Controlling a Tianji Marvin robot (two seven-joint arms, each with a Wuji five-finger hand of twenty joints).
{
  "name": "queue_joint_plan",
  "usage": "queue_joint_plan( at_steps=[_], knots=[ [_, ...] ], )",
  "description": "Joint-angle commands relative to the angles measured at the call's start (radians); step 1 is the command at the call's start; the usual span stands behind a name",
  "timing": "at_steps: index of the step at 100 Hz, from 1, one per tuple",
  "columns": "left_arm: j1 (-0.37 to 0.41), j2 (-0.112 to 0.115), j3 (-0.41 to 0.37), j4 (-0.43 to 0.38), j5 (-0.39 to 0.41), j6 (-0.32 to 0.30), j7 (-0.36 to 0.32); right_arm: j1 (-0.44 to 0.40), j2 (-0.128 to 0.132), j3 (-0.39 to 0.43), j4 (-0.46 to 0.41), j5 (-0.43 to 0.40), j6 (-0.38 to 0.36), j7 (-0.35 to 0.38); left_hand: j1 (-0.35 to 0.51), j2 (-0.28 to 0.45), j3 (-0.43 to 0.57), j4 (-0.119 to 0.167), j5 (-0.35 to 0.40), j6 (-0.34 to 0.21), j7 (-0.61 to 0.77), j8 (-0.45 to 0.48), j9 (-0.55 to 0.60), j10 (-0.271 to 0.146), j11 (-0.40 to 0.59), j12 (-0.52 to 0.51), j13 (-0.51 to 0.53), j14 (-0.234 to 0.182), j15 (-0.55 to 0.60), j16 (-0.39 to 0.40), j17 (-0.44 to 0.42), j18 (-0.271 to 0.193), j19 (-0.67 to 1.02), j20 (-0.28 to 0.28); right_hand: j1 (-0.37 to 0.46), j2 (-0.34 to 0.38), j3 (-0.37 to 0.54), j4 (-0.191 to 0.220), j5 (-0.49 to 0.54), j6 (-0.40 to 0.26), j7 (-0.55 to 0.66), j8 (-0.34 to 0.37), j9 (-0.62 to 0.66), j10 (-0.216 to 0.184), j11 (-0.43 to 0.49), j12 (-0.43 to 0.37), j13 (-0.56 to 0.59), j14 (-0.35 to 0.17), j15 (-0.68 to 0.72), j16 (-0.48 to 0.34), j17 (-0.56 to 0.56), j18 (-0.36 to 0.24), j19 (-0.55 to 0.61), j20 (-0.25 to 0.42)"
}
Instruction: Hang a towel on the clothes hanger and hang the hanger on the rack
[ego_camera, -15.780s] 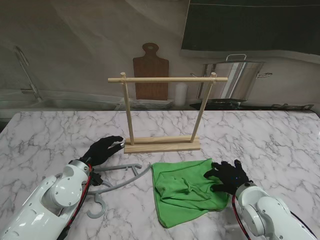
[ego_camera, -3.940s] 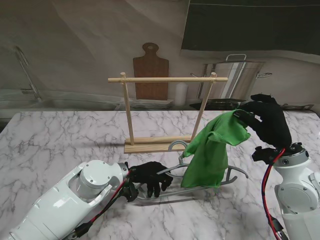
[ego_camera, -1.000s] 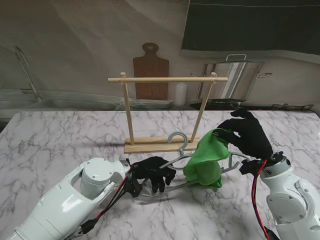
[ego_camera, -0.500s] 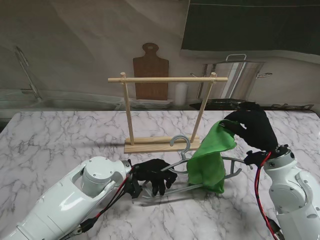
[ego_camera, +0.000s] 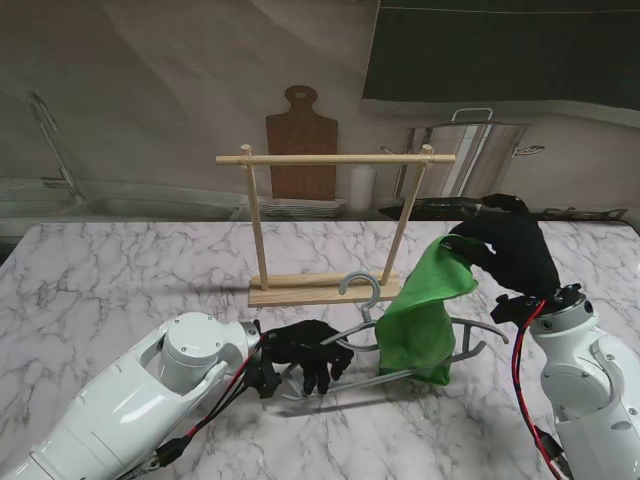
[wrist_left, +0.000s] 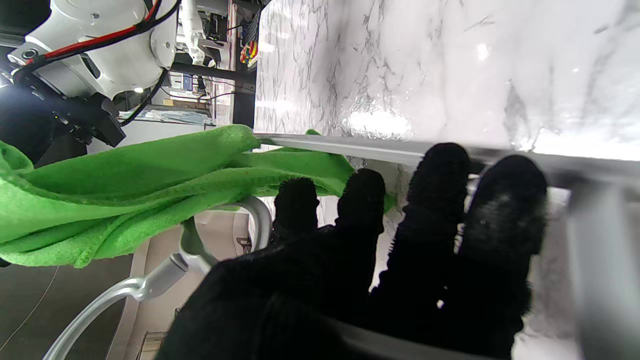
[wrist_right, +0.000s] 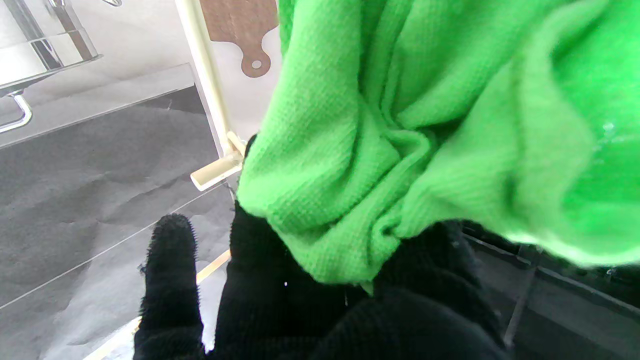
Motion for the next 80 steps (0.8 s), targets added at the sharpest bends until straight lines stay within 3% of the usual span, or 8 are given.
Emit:
queue_joint_plan(
  at_steps=[1, 36, 80],
  knots=[
    [0.0, 0.003, 0.001, -0.005, -0.005, -0.002, -0.025, 0.0, 0.001, -0.007, 0.015, -0.012, -0.003, -0.012, 0.081, 0.075, 0.071, 0.006, 0.007, 0.017, -0.004, 0.019, 0.028, -0.006, 0.022, 0.012, 0.003, 0.07, 0.004, 0.008, 0.004, -0.028, 0.075, -0.002, 0.04, 0.039, 0.028, 0.005, -0.02, -0.119, 0.016, -0.01, -0.028, -0.002, -0.027, -0.007, -0.021, -0.075, -0.012, -0.005, -0.02, -0.03, -0.021, 0.002],
    [0.016, -0.006, -0.031, -0.018, -0.048, 0.002, -0.013, -0.016, 0.015, -0.052, 0.062, -0.115, 0.003, -0.097, 0.081, 0.074, 0.072, 0.006, 0.006, 0.018, -0.006, 0.019, 0.028, -0.004, 0.022, 0.013, 0.002, 0.072, 0.004, 0.009, 0.005, -0.028, 0.077, -0.001, 0.036, 0.043, 0.028, 0.006, -0.026, -0.123, 0.022, -0.013, -0.03, -0.007, -0.021, -0.006, -0.024, -0.079, -0.002, -0.005, -0.023, -0.032, -0.019, -0.001],
    [0.031, -0.019, -0.07, -0.031, -0.045, 0.003, 0.048, -0.103, 0.033, -0.055, 0.022, -0.151, 0.032, -0.046, 0.081, 0.072, 0.075, 0.004, 0.007, 0.019, -0.005, 0.018, 0.028, -0.003, 0.023, 0.013, 0.005, 0.075, 0.008, 0.01, 0.006, -0.026, 0.08, 0.0, 0.042, 0.031, 0.031, 0.009, -0.02, -0.107, 0.03, -0.025, -0.017, 0.007, -0.015, -0.009, -0.014, -0.068, 0.012, -0.005, -0.032, -0.022, -0.02, -0.007]
  ],
)
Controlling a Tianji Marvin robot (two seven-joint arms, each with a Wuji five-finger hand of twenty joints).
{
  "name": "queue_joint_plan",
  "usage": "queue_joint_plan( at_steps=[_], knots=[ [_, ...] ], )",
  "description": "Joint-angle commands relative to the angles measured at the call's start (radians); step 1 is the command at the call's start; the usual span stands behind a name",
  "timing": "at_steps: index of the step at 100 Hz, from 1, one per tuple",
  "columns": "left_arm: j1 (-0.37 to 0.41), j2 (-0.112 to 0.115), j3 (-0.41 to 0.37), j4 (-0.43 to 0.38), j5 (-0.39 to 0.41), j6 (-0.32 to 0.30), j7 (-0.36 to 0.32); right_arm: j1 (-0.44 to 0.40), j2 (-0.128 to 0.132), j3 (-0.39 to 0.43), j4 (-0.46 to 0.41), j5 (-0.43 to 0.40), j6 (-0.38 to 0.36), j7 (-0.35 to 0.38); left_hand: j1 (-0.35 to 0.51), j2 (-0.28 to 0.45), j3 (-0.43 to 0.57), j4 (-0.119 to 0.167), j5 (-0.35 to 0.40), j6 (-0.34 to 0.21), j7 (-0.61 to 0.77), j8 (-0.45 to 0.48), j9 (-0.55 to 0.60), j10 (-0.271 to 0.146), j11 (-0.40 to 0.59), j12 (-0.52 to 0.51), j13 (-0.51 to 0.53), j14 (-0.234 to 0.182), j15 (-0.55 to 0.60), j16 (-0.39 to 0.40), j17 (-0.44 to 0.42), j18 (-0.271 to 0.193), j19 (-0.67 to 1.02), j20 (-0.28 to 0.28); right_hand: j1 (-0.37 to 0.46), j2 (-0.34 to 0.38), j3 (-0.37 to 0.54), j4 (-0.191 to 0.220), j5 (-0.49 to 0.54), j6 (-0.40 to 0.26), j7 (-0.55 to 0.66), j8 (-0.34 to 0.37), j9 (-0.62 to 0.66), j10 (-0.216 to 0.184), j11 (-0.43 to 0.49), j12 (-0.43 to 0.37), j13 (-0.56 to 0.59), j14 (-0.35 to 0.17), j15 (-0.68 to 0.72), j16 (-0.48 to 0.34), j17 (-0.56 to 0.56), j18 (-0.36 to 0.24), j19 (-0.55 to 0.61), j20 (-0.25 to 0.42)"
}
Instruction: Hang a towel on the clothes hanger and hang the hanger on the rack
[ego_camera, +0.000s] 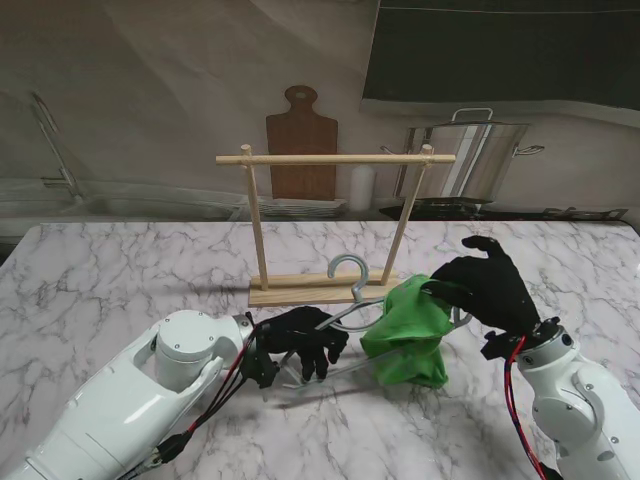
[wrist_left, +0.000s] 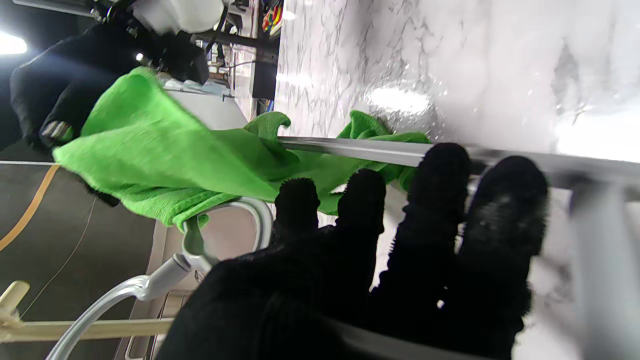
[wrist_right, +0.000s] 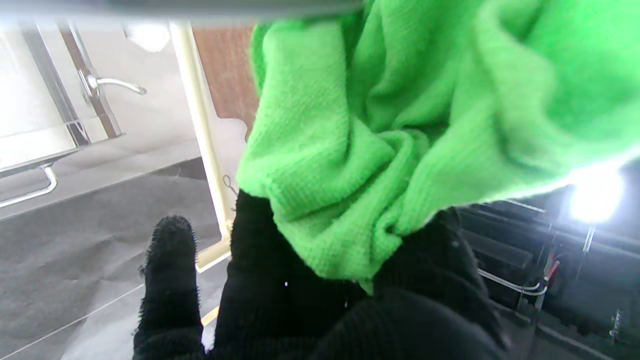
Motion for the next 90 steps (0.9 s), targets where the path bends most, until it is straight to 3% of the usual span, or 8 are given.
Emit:
queue_joint_plan(
  at_steps=[1, 53, 90],
  knots=[
    [0.003, -0.004, -0.011, -0.019, -0.008, -0.002, -0.006, -0.019, 0.005, -0.006, -0.005, 0.001, 0.008, 0.024, 0.081, 0.071, 0.073, 0.002, 0.007, 0.014, -0.004, 0.018, 0.029, -0.005, 0.023, 0.013, 0.004, 0.074, 0.008, 0.009, 0.006, -0.028, 0.07, 0.0, 0.042, 0.031, 0.031, 0.009, -0.019, -0.106, 0.03, -0.004, -0.015, 0.015, -0.014, -0.006, -0.014, -0.06, 0.013, -0.004, -0.021, -0.02, -0.015, -0.007],
    [0.019, -0.011, -0.052, -0.046, 0.047, -0.001, 0.072, -0.19, 0.007, 0.022, -0.138, 0.0, 0.054, 0.086, 0.081, 0.068, 0.077, 0.001, 0.009, 0.014, 0.0, 0.016, 0.031, -0.004, 0.026, 0.012, 0.008, 0.076, 0.013, 0.01, 0.011, -0.026, 0.074, 0.0, 0.052, 0.006, 0.04, 0.019, 0.014, -0.064, 0.031, -0.004, 0.037, 0.04, -0.002, -0.003, 0.038, -0.025, 0.051, 0.011, -0.016, 0.013, -0.026, -0.007],
    [0.026, -0.015, -0.074, -0.075, 0.057, -0.01, 0.106, -0.266, 0.017, 0.039, -0.189, 0.026, 0.086, 0.211, 0.081, 0.067, 0.079, 0.0, 0.011, 0.014, 0.003, 0.015, 0.033, -0.004, 0.027, 0.012, 0.009, 0.077, 0.014, 0.01, 0.013, -0.026, 0.076, -0.001, 0.05, 0.0, 0.042, 0.02, 0.026, -0.061, 0.018, 0.0, 0.044, 0.044, -0.015, -0.002, 0.045, -0.018, 0.046, 0.012, -0.011, 0.022, -0.036, -0.002]
  ],
)
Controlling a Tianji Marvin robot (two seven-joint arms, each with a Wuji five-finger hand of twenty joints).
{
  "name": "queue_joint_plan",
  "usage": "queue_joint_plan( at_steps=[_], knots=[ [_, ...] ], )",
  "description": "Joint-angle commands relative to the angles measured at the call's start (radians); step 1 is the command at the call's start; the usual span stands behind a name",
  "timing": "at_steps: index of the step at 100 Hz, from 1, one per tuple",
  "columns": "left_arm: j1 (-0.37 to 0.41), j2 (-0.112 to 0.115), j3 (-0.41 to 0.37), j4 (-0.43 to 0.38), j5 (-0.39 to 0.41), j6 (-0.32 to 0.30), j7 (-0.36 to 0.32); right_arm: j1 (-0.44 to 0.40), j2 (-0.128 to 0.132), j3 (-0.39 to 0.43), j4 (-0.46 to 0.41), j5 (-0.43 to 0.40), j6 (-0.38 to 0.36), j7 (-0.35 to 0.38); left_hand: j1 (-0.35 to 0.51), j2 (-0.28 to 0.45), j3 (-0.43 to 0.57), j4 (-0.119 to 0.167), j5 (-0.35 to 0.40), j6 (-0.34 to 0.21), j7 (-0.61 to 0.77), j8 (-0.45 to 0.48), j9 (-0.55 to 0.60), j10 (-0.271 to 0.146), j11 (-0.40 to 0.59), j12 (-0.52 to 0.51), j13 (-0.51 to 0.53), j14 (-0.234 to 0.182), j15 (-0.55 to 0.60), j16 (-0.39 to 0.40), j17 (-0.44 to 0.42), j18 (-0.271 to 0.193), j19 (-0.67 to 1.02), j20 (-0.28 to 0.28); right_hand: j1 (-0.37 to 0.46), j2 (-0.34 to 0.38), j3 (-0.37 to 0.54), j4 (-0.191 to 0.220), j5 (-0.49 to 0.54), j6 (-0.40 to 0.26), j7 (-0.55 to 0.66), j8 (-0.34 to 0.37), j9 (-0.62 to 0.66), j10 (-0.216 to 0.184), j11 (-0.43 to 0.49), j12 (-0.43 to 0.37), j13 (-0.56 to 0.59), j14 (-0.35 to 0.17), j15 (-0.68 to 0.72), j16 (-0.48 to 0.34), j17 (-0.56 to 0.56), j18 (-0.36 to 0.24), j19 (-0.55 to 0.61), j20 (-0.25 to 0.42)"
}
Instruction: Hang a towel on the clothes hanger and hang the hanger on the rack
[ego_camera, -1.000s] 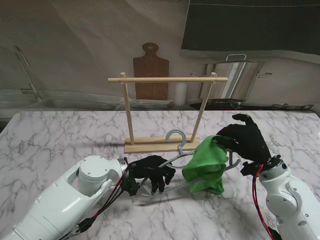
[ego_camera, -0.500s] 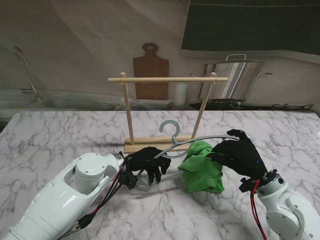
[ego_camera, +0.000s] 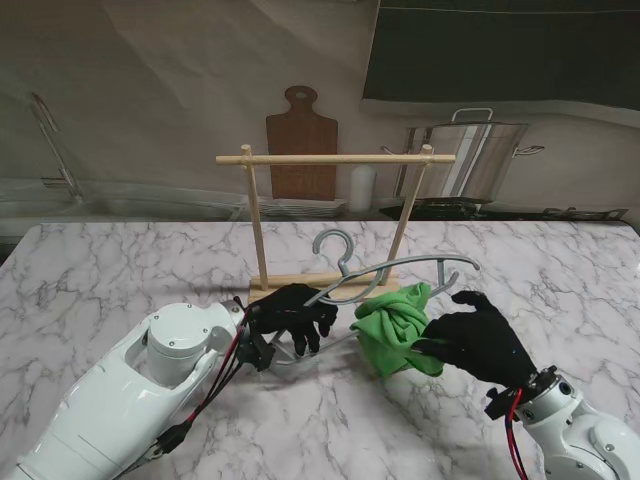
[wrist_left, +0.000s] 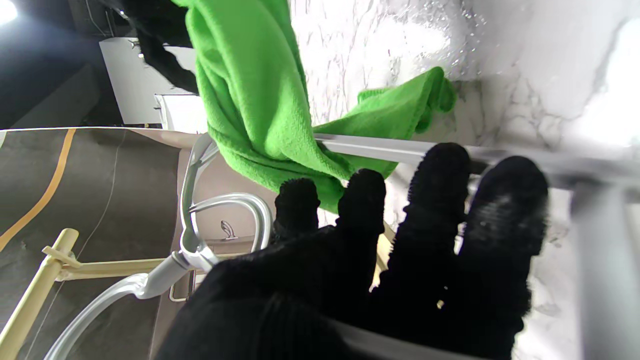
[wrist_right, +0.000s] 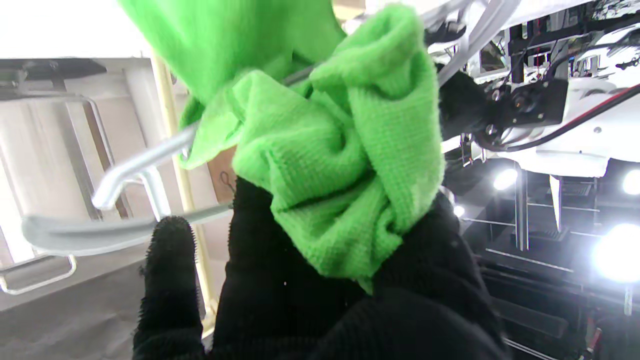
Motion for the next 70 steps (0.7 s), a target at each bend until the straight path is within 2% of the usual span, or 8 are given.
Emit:
queue_joint_plan(
  at_steps=[1, 19, 36, 47, 59, 62, 64, 70],
  knots=[
    [-0.002, -0.005, -0.004, -0.015, -0.002, -0.008, -0.006, -0.003, 0.005, -0.015, 0.013, 0.012, 0.016, 0.021, 0.081, 0.066, 0.078, -0.001, 0.012, 0.013, 0.003, 0.015, 0.033, -0.006, 0.028, 0.012, 0.011, 0.076, 0.014, 0.009, 0.014, -0.028, 0.075, -0.001, 0.05, 0.0, 0.042, 0.02, 0.025, -0.061, 0.017, 0.002, 0.019, 0.035, -0.015, 0.005, 0.024, -0.027, 0.012, 0.012, -0.009, 0.022, -0.023, -0.002],
    [0.003, 0.001, -0.014, -0.035, 0.016, -0.017, -0.011, 0.037, 0.014, -0.075, 0.062, 0.043, 0.054, 0.077, 0.081, 0.066, 0.078, -0.001, 0.013, 0.012, 0.006, 0.015, 0.036, -0.007, 0.029, 0.011, 0.013, 0.074, 0.016, 0.01, 0.017, -0.026, 0.078, 0.0, 0.045, 0.008, 0.041, 0.018, 0.003, -0.073, -0.002, -0.009, 0.0, 0.027, -0.034, -0.002, 0.007, -0.029, -0.008, 0.005, -0.009, 0.019, -0.029, 0.004],
    [0.016, 0.011, -0.032, -0.057, 0.024, -0.018, -0.033, 0.064, 0.022, -0.105, 0.09, 0.06, 0.083, 0.132, 0.081, 0.066, 0.079, 0.0, 0.013, 0.012, 0.006, 0.015, 0.035, -0.006, 0.029, 0.011, 0.014, 0.073, 0.016, 0.009, 0.017, -0.027, 0.079, -0.001, 0.011, -0.005, 0.043, 0.015, -0.079, -0.146, -0.009, -0.213, -0.094, -0.011, -0.162, -0.091, -0.075, -0.024, -0.094, -0.033, -0.032, 0.009, -0.049, 0.04],
    [0.02, 0.014, -0.034, -0.059, 0.026, -0.021, -0.04, 0.075, 0.029, -0.112, 0.099, 0.056, 0.097, 0.165, 0.081, 0.067, 0.078, 0.0, 0.014, 0.012, 0.006, 0.015, 0.036, -0.008, 0.029, 0.01, 0.014, 0.073, 0.015, 0.009, 0.017, -0.029, 0.079, -0.002, -0.146, -0.067, 0.057, 0.037, -0.133, -0.175, -0.05, -0.297, -0.196, -0.023, -0.232, -0.14, -0.139, -0.022, -0.134, -0.051, -0.043, 0.012, -0.044, 0.059],
    [0.021, 0.012, -0.033, -0.056, 0.022, -0.02, -0.038, 0.068, 0.036, -0.104, 0.085, 0.077, 0.112, 0.24, 0.081, 0.065, 0.079, 0.0, 0.014, 0.013, 0.006, 0.015, 0.036, -0.006, 0.03, 0.011, 0.013, 0.076, 0.014, 0.009, 0.017, -0.026, 0.078, -0.003, -0.327, -0.057, 0.094, 0.042, -0.141, -0.25, -0.157, -0.279, -0.34, -0.016, -0.31, -0.188, -0.243, -0.016, -0.181, -0.072, -0.088, 0.012, -0.059, 0.074],
    [0.021, 0.012, -0.033, -0.055, 0.021, -0.02, -0.037, 0.065, 0.038, -0.101, 0.079, 0.079, 0.117, 0.257, 0.081, 0.066, 0.079, 0.0, 0.014, 0.013, 0.006, 0.015, 0.036, -0.006, 0.029, 0.011, 0.014, 0.074, 0.015, 0.009, 0.017, -0.026, 0.078, -0.003, -0.399, -0.059, 0.143, 0.04, -0.151, -0.27, -0.221, -0.227, -0.378, -0.015, -0.323, -0.203, -0.272, -0.018, -0.19, -0.078, -0.098, 0.013, -0.073, 0.097],
    [0.022, 0.012, -0.033, -0.055, 0.021, -0.02, -0.036, 0.062, 0.039, -0.097, 0.073, 0.08, 0.121, 0.27, 0.081, 0.067, 0.079, 0.0, 0.014, 0.013, 0.006, 0.015, 0.037, -0.007, 0.03, 0.011, 0.014, 0.074, 0.015, 0.009, 0.017, -0.026, 0.078, -0.003, -0.504, -0.095, 0.3, 0.029, -0.16, -0.283, -0.256, -0.207, -0.396, -0.016, -0.333, -0.201, -0.286, -0.018, -0.195, -0.079, -0.101, 0.014, -0.081, 0.111],
    [0.022, 0.011, -0.033, -0.056, 0.02, -0.019, -0.036, 0.052, 0.044, -0.083, 0.056, 0.087, 0.127, 0.312, 0.081, 0.067, 0.078, 0.0, 0.013, 0.012, 0.006, 0.015, 0.035, -0.007, 0.029, 0.011, 0.014, 0.073, 0.015, 0.009, 0.017, -0.028, 0.079, -0.003, -0.62, -0.127, 0.427, 0.004, -0.223, -0.347, -0.308, -0.243, -0.467, -0.023, -0.367, -0.221, -0.339, -0.013, -0.225, -0.094, -0.125, 0.022, -0.101, 0.111]
  ],
)
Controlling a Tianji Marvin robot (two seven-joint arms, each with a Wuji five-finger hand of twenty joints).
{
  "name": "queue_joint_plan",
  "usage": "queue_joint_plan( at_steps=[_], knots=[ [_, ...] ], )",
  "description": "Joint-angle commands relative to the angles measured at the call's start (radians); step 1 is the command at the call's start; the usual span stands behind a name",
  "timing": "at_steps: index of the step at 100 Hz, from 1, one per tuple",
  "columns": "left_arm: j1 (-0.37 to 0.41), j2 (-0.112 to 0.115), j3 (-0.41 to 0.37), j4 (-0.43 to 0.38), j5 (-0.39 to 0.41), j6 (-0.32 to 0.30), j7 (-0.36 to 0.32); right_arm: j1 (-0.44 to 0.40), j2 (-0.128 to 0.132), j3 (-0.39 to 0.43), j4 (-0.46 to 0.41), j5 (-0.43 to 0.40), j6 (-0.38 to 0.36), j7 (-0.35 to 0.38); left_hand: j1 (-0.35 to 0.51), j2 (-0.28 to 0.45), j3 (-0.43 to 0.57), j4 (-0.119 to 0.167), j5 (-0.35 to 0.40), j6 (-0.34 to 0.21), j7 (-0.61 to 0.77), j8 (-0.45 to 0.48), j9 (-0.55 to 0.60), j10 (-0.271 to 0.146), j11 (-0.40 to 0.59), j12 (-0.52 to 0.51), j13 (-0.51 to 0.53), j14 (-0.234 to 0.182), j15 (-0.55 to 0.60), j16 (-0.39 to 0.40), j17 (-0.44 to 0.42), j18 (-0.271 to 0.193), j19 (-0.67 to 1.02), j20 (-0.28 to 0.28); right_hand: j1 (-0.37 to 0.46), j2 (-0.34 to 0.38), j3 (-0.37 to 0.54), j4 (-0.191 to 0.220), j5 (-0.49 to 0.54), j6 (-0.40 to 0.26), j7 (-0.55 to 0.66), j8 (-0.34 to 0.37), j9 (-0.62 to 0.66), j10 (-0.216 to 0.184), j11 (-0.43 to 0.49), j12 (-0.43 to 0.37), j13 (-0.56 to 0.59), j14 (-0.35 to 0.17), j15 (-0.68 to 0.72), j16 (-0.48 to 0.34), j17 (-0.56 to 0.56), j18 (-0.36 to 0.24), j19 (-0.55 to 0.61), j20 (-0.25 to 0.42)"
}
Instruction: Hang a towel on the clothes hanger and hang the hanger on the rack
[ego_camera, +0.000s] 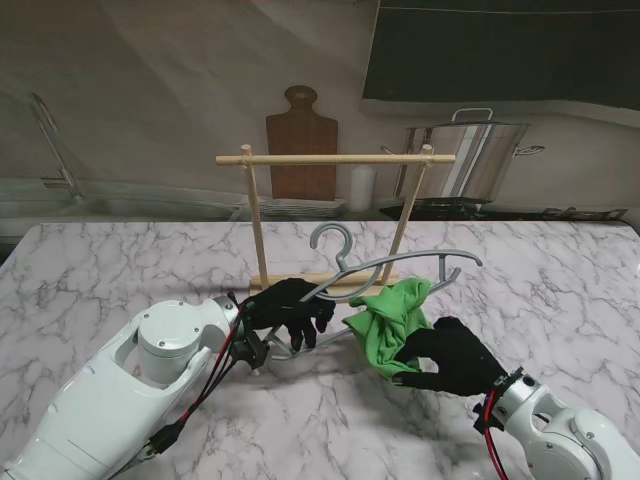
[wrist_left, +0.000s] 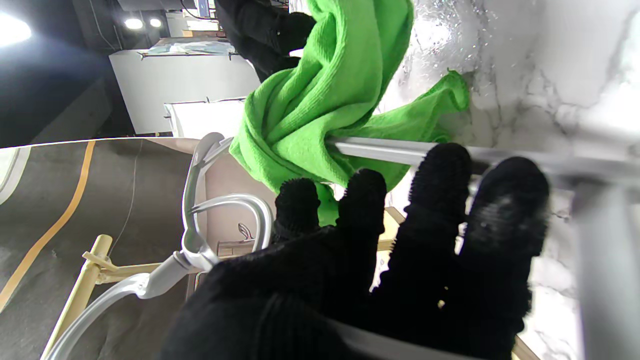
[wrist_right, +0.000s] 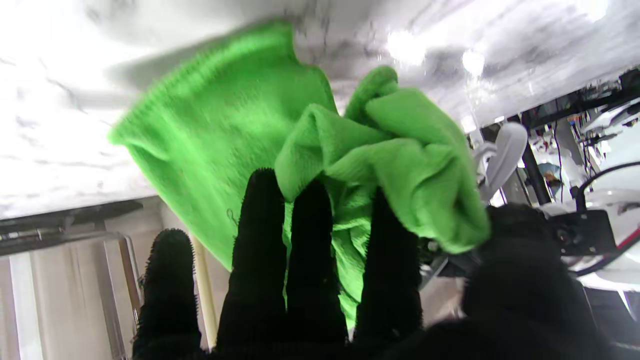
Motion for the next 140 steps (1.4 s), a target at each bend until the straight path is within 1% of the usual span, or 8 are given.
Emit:
queue_joint_plan(
  at_steps=[1, 11, 30, 55, 70, 88, 119, 140],
  knots=[
    [0.001, -0.003, 0.001, -0.003, -0.005, -0.001, -0.012, -0.021, 0.011, 0.014, -0.02, -0.001, 0.014, 0.005, 0.081, 0.066, 0.076, 0.0, 0.014, 0.01, 0.006, 0.015, 0.036, -0.009, 0.029, 0.011, 0.014, 0.069, 0.011, 0.009, 0.017, -0.032, 0.069, -0.003, -0.112, -0.038, 0.109, -0.017, -0.066, -0.1, -0.061, 0.0, -0.078, -0.016, -0.054, -0.019, -0.063, -0.012, -0.046, -0.027, -0.036, 0.023, -0.035, 0.017],
    [-0.001, -0.002, 0.0, -0.004, -0.002, 0.004, -0.015, -0.038, 0.014, 0.03, -0.046, 0.001, 0.045, 0.039, 0.081, 0.067, 0.076, 0.0, 0.013, 0.01, 0.007, 0.016, 0.036, -0.01, 0.029, 0.011, 0.013, 0.068, 0.011, 0.009, 0.016, -0.031, 0.069, -0.003, -0.196, -0.095, 0.186, -0.032, -0.176, -0.13, -0.148, -0.086, -0.152, -0.008, -0.076, -0.034, -0.11, 0.017, -0.112, -0.067, -0.03, 0.067, -0.058, 0.009],
    [0.002, -0.001, -0.007, -0.009, 0.001, 0.006, -0.016, -0.053, 0.013, 0.038, -0.064, 0.003, 0.101, 0.057, 0.081, 0.067, 0.076, 0.0, 0.013, 0.009, 0.008, 0.016, 0.037, -0.011, 0.03, 0.011, 0.013, 0.068, 0.011, 0.009, 0.016, -0.032, 0.07, -0.003, -0.422, -0.172, 0.326, -0.058, -0.314, 0.188, -0.254, -0.208, -0.191, 0.029, -0.099, -0.071, -0.137, 0.04, -0.168, -0.101, -0.031, 0.096, -0.047, -0.02],
    [0.008, -0.001, -0.02, -0.013, 0.007, 0.002, -0.009, -0.082, 0.014, 0.063, -0.101, -0.01, 0.161, 0.091, 0.081, 0.067, 0.076, 0.001, 0.014, 0.01, 0.008, 0.016, 0.036, -0.01, 0.03, 0.011, 0.013, 0.069, 0.011, 0.01, 0.016, -0.031, 0.071, -0.003, -0.526, -0.162, 0.373, -0.082, -0.269, 0.267, -0.267, -0.255, -0.187, 0.062, -0.145, -0.126, -0.148, 0.046, -0.187, -0.114, -0.031, 0.097, -0.016, -0.039],
    [0.016, 0.004, -0.037, -0.025, 0.023, -0.001, -0.011, -0.106, 0.017, 0.092, -0.13, -0.03, 0.207, 0.131, 0.081, 0.068, 0.075, 0.001, 0.014, 0.008, 0.009, 0.016, 0.036, -0.011, 0.03, 0.011, 0.011, 0.068, 0.011, 0.01, 0.015, -0.031, 0.072, -0.003, -0.501, -0.086, 0.321, -0.078, -0.214, 0.275, -0.257, -0.271, -0.181, 0.071, -0.194, -0.179, -0.169, 0.049, -0.207, -0.129, -0.049, 0.067, -0.007, -0.052],
    [0.032, 0.02, -0.053, -0.05, 0.067, -0.017, -0.039, -0.124, 0.009, 0.114, -0.134, -0.094, 0.257, 0.064, 0.081, 0.068, 0.074, 0.001, 0.017, 0.005, 0.009, 0.015, 0.038, -0.012, 0.029, 0.011, 0.01, 0.068, 0.011, 0.01, 0.014, -0.031, 0.072, -0.002, -0.419, -0.036, 0.244, -0.064, -0.096, 0.285, -0.217, -0.265, -0.126, 0.078, -0.186, -0.188, -0.141, 0.057, -0.197, -0.128, -0.032, 0.049, 0.014, -0.049],
    [0.047, 0.059, -0.074, -0.081, 0.137, -0.037, -0.146, -0.177, -0.024, 0.176, -0.163, -0.158, 0.273, -0.216, 0.081, 0.068, 0.073, 0.002, 0.02, 0.004, 0.01, 0.016, 0.042, -0.013, 0.029, 0.011, 0.014, 0.065, 0.012, 0.01, 0.014, -0.034, 0.074, 0.0, -0.272, -0.063, 0.199, -0.039, 0.06, 0.246, -0.109, -0.199, 0.035, 0.055, -0.077, -0.121, -0.005, 0.057, -0.11, -0.09, 0.055, 0.03, 0.126, -0.005],
    [0.052, 0.08, -0.08, -0.104, 0.193, -0.06, -0.199, -0.182, -0.049, 0.192, -0.176, -0.147, 0.277, -0.384, 0.081, 0.069, 0.071, 0.003, 0.021, 0.002, 0.01, 0.017, 0.042, -0.016, 0.028, 0.01, 0.013, 0.062, 0.011, 0.01, 0.014, -0.035, 0.075, 0.0, -0.175, -0.115, 0.189, -0.024, 0.179, 0.225, 0.045, -0.067, 0.117, 0.043, 0.024, -0.01, 0.076, 0.058, -0.012, -0.029, 0.113, 0.011, 0.229, 0.034]
  ],
)
